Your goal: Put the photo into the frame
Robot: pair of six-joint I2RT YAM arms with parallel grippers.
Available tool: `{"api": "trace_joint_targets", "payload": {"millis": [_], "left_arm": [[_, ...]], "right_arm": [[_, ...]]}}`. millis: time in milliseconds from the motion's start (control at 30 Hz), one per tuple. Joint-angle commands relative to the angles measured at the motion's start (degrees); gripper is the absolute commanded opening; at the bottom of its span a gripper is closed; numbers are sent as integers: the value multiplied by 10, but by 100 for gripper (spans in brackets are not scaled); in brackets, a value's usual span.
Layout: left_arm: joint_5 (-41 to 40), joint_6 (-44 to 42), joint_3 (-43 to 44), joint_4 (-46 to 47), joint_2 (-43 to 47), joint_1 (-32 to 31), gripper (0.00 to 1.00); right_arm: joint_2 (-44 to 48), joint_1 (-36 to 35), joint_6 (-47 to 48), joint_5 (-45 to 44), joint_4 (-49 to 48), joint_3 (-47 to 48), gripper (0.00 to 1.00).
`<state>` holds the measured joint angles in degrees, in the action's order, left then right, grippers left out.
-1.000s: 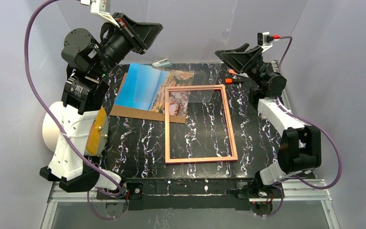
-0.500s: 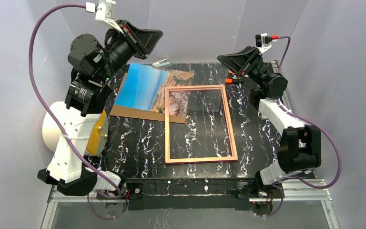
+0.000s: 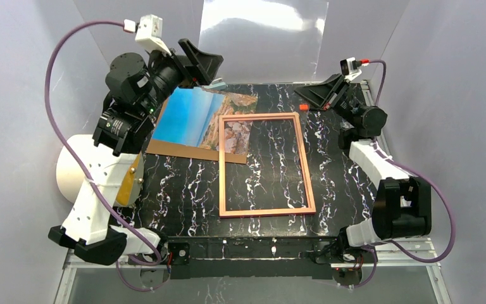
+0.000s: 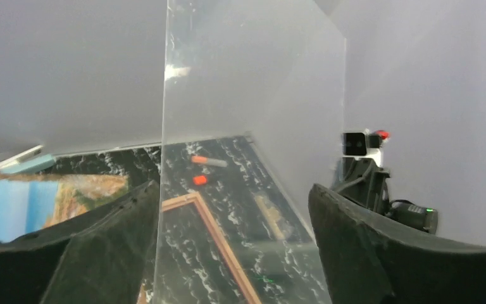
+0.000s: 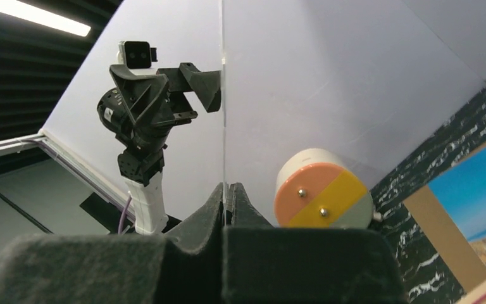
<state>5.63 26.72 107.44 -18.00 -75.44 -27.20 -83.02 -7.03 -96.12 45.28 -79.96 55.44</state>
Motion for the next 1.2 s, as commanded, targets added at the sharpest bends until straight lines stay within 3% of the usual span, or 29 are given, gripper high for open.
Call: {"api": "trace_joint_targets", "payload": {"millis": [0, 133, 233, 400, 633, 867, 1167], "left_arm": [[-90, -22, -63, -48, 51, 0, 97], [-160, -37, -109, -95, 75, 0, 98], [-201, -24, -145, -123, 74, 0, 98], [-219, 17, -210, -166, 51, 0, 98], [-168, 54, -311, -185, 11, 1, 98], [-117, 62, -392, -132, 11, 7, 98], [-20, 69, -460, -69, -38, 47, 78]], "right_arm": [[40, 8, 44, 47, 92, -15, 1], [61, 8, 154, 106, 325, -7, 1], [65, 9, 203, 125, 444, -4, 1], [59, -3, 231, 121, 529, -8, 1], [33, -29, 377, 115, 709, 27, 1], [13, -29, 425, 104, 719, 2, 1], [9, -26, 489, 73, 734, -32, 1]]}}
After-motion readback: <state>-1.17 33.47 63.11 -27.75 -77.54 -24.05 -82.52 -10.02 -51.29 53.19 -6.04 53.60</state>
